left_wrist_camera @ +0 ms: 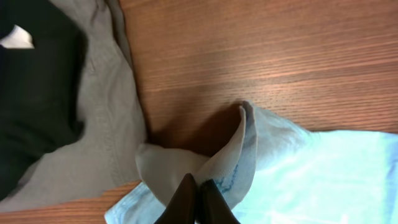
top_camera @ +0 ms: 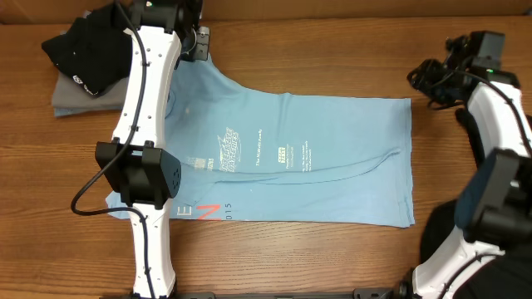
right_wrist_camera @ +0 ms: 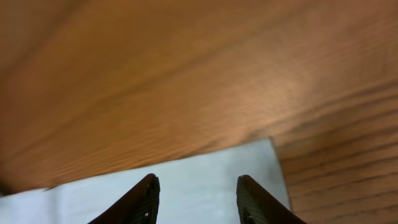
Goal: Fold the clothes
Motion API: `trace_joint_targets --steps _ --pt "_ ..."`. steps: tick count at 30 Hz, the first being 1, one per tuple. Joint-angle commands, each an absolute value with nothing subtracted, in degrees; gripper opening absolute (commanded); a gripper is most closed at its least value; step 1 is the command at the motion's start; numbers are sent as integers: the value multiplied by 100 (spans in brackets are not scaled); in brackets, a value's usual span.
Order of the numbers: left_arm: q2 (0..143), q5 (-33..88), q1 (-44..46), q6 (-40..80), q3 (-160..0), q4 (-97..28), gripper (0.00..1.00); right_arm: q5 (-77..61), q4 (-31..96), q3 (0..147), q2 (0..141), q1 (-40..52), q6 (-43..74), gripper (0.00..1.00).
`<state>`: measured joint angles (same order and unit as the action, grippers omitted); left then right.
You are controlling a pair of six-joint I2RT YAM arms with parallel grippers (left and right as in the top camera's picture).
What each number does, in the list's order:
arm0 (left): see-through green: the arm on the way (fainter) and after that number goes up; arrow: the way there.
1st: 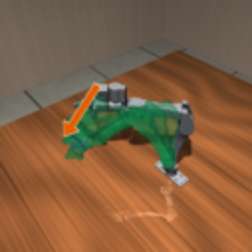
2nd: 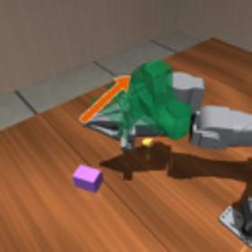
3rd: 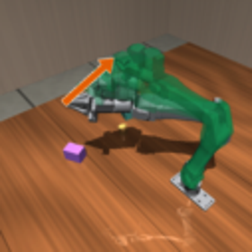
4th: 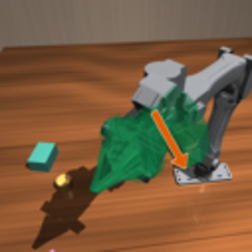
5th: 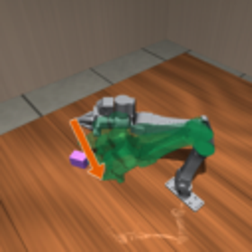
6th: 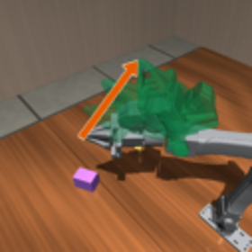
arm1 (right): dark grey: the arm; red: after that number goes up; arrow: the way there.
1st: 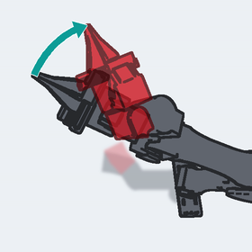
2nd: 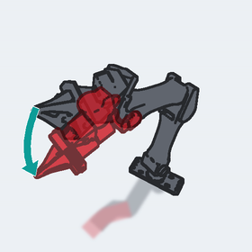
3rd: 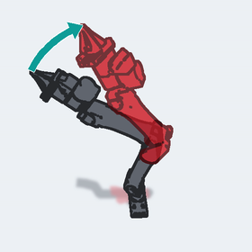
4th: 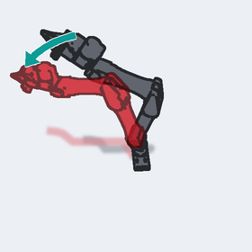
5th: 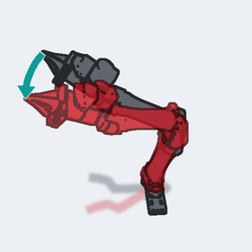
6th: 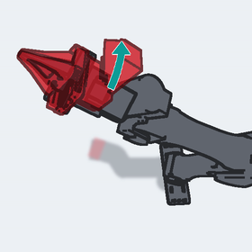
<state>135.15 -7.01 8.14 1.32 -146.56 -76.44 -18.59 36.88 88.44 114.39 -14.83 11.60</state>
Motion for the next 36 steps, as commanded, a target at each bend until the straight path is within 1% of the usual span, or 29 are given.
trace_joint_targets --steps 1,3,6,10,13,16,18,23,25,27,28,29,31,32,36 --pt "13421 -794 773 38 -14988 -7754 4 -1234 3594 8812 11911 -1389 1264 43" --pt "13421 -792 773 40 -15017 -7806 4 -967 3570 8812 12103 -1352 1262 43" --pt "13421 -792 773 40 -15017 -7876 4 -604 3514 8812 12283 -1345 1262 51" --pt "13417 -792 773 40 -15017 -7970 4 -515 3413 8812 12440 -1345 1236 54" --pt "13413 -792 775 40 -15017 -7985 4 -530 3317 8812 12501 -1345 1236 55" --pt "13413 -792 773 40 -15017 -7999 4 -718 3299 8812 12580 -1343 1236 50" --pt "13413 -792 775 40 -15017 -8007 4 -784 3282 8812 12663 -1323 1236 42" --pt "13413 -792 773 40 -15017 -8016 4 -1035 3280 8812 12873 -1214 1168 40" --pt "13413 -792 773 40 -15017 -8014 4 -1000 3280 8812 12886 -1179 1168 38" --pt "13413 -794 773 40 -15017 -8012 4 -989 3280 8814 12884 -1179 1173 31" --pt "13413 -792 773 40 -15017 -8009 4 -989 3280 8814 12884 -1179 1173 26" --pt "13413 -792 773 40 -15017 -8009 4 -991 3282 8814 12884 -1179 1175 21" --pt "13413 -797 773 38 -15017 -8012 4 -993 3308 8825 12864 -1234 1179 6" --pt "13408 -797 773 32 -15019 -8012 4 -993 3336 8840 12842 -1262 1188 4" --pt "13312 -838 773 -21 -15019 -8031 4 -998 3524 8901 12578 -1400 1199 4"
